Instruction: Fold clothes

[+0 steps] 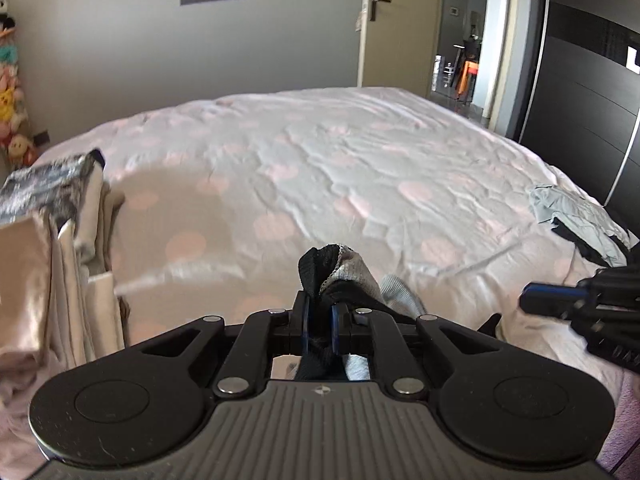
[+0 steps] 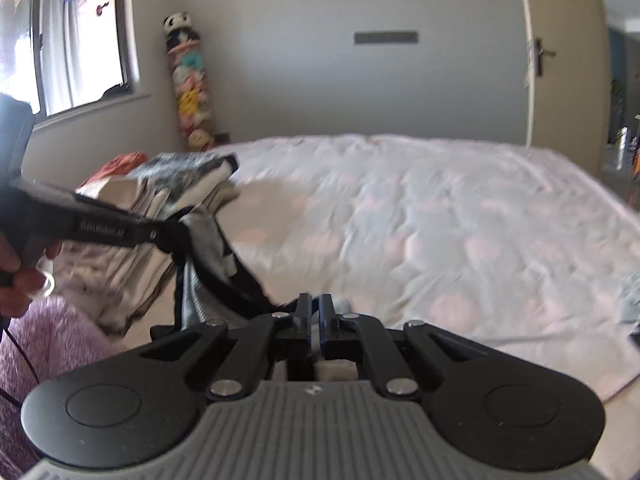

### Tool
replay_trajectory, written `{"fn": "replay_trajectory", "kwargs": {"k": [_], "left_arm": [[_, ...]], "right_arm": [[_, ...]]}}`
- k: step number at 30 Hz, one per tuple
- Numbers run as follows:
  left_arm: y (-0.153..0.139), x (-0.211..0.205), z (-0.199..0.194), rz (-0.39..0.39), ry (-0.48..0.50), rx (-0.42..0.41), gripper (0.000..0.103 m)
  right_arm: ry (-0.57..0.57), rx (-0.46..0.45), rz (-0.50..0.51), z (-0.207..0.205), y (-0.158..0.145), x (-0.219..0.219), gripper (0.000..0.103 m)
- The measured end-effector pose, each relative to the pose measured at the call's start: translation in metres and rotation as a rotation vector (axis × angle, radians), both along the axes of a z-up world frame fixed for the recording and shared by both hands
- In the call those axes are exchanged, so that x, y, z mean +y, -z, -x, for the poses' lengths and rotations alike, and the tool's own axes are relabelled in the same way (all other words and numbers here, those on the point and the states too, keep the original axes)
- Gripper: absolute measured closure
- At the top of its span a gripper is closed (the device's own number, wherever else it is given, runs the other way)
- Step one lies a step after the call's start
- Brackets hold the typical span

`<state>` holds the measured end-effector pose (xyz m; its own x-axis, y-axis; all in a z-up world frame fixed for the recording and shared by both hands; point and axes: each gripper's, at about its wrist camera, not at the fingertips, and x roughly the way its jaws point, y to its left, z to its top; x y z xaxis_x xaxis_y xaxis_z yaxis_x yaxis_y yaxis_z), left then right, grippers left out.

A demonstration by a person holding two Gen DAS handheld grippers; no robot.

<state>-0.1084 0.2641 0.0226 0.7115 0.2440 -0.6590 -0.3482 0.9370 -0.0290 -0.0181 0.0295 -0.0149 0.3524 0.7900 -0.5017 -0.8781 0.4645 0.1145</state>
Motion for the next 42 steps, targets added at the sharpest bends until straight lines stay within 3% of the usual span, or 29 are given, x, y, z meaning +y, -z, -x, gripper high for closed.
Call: {"fn": "replay_trajectory", "kwargs": {"k": [4, 11, 14, 17, 19, 22, 28, 33, 36, 40, 42], "left_arm": [[0.022, 0.016, 0.009, 0.026, -0.047, 0.045, 0.094], [0.047, 0.032, 0.010, 0.077, -0.073, 0.105, 0.094], [0.052, 0.037, 0.010, 0.100, -0.082, 0.114, 0.094], [0.058, 0.040, 0.007, 0.115, -0.094, 0.126, 0.094], [0.061, 0.041, 0.008, 0.127, -0.106, 0.132, 0.094], [0.061, 0.041, 0.011, 0.131, -0.122, 0.126, 0.094], [0.042, 0.031, 0.012, 0.116, -0.084, 0.075, 0.094], [0.034, -0.005, -0.008, 0.105, 0.085, 0.039, 0.090], [0.036, -0.031, -0.016, 0.060, 0.181, 0.043, 0.082], [0.039, -0.054, -0.016, -0.003, 0.265, 0.065, 0.062], [0.041, -0.057, -0.013, -0.028, 0.285, 0.081, 0.059]], "right_arm": [[-0.016, 0.043, 0.041, -0.001, 0.033, 0.021, 0.067], [-0.006, 0.114, 0.126, -0.028, 0.075, 0.052, 0.062], [-0.001, 0.196, 0.149, -0.041, 0.096, 0.062, 0.062], [-0.043, 0.264, 0.136, -0.036, 0.107, 0.063, 0.066], [-0.057, 0.262, 0.121, -0.028, 0.105, 0.058, 0.092], [-0.057, 0.252, 0.087, -0.019, 0.098, 0.045, 0.094], [0.110, 0.151, -0.055, -0.026, 0.049, -0.006, 0.096], [0.285, -0.016, -0.087, -0.028, 0.013, -0.045, 0.096], [0.381, -0.045, -0.051, -0.033, 0.011, -0.064, 0.096], [0.515, -0.003, 0.009, -0.048, 0.029, -0.092, 0.096], [0.567, 0.040, 0.029, -0.058, 0.042, -0.105, 0.096]]}}
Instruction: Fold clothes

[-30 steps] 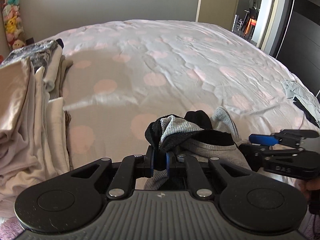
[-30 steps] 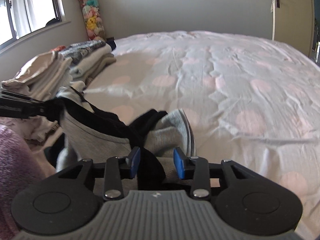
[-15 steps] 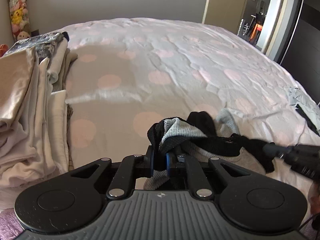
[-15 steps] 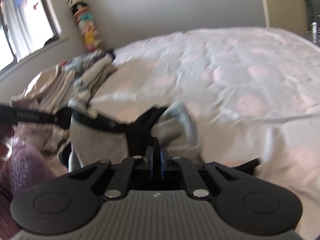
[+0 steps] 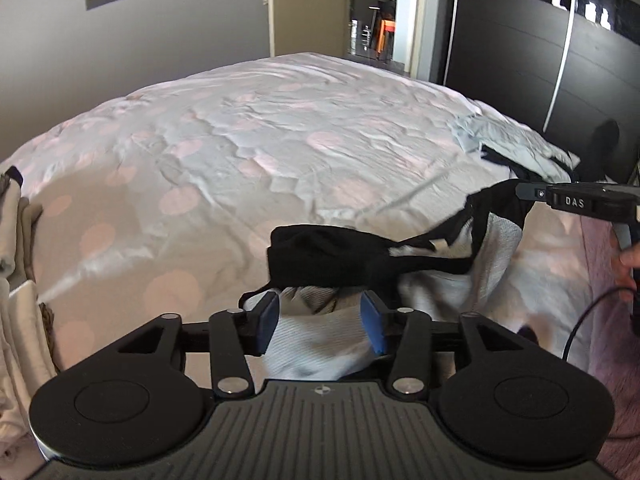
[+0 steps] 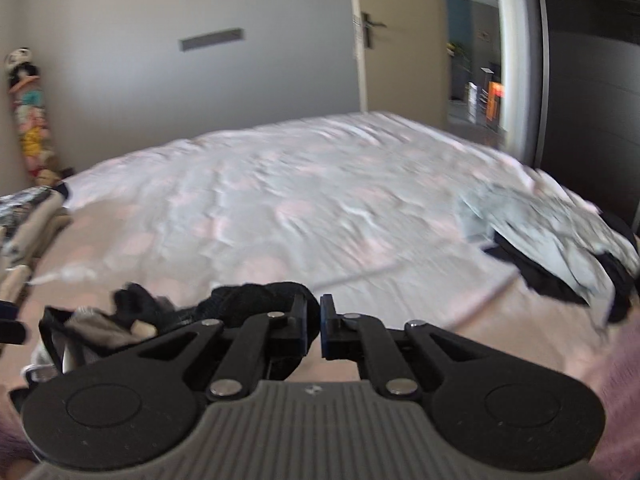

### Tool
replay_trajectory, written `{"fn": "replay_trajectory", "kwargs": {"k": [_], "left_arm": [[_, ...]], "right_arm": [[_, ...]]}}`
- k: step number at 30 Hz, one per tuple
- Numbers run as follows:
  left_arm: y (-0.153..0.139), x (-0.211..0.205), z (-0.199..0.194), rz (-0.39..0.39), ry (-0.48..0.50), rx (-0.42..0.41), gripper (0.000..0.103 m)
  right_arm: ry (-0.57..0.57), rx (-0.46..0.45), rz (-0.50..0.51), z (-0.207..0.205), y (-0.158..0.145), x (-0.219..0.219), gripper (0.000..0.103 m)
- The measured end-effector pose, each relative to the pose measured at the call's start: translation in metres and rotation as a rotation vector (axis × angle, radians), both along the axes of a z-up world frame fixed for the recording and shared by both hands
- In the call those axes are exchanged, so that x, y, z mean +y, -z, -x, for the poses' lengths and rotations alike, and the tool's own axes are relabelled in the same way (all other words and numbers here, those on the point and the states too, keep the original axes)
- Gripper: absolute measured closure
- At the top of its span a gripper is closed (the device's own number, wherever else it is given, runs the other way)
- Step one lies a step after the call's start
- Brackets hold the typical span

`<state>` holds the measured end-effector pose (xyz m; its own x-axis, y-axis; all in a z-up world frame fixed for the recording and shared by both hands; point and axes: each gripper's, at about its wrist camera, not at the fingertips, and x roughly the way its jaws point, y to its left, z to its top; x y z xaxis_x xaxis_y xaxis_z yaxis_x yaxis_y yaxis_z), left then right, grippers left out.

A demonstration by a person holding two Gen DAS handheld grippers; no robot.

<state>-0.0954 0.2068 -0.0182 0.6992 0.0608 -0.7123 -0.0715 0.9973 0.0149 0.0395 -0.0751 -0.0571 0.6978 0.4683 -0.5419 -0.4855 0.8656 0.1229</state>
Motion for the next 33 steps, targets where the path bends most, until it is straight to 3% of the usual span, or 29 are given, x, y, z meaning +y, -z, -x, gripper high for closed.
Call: {"fn": "replay_trajectory", "kwargs": {"k": [6, 12, 17, 20, 24, 27, 30, 33], "left_arm": [[0.009, -0.013, 0.000, -0.033, 0.073, 0.062, 0.055], [0.028, -0.052, -0.005, -0.116, 0.210, 0.130, 0.056], [0.041, -0.074, -0.016, -0.172, 0.254, 0.162, 0.059], [0.037, -0.082, -0.017, -0.117, 0.289, 0.151, 0.060], [0.047, -0.090, -0.025, -0.069, 0.291, 0.204, 0.062], [0.064, -0.088, -0.034, -0.034, 0.241, 0.274, 0.073], [0.077, -0.074, -0.039, 0.060, 0.170, 0.315, 0.096], [0.070, -0.066, -0.032, 0.081, 0.135, 0.270, 0.102]], "right_arm": [[0.095, 0.143, -0.030, -0.024, 0.037, -0.023, 0.096], [0.102, 0.170, -0.054, -0.029, 0.049, -0.026, 0.096], [0.099, 0.177, -0.073, -0.030, 0.050, -0.028, 0.096], [0.099, 0.179, -0.079, -0.031, 0.050, -0.029, 0.096], [0.094, 0.175, -0.084, -0.031, 0.050, -0.028, 0.096], [0.091, 0.172, -0.086, -0.030, 0.050, -0.028, 0.096], [0.092, 0.173, -0.089, -0.030, 0.050, -0.029, 0.096], [0.090, 0.166, -0.086, -0.030, 0.049, -0.030, 0.096]]}}
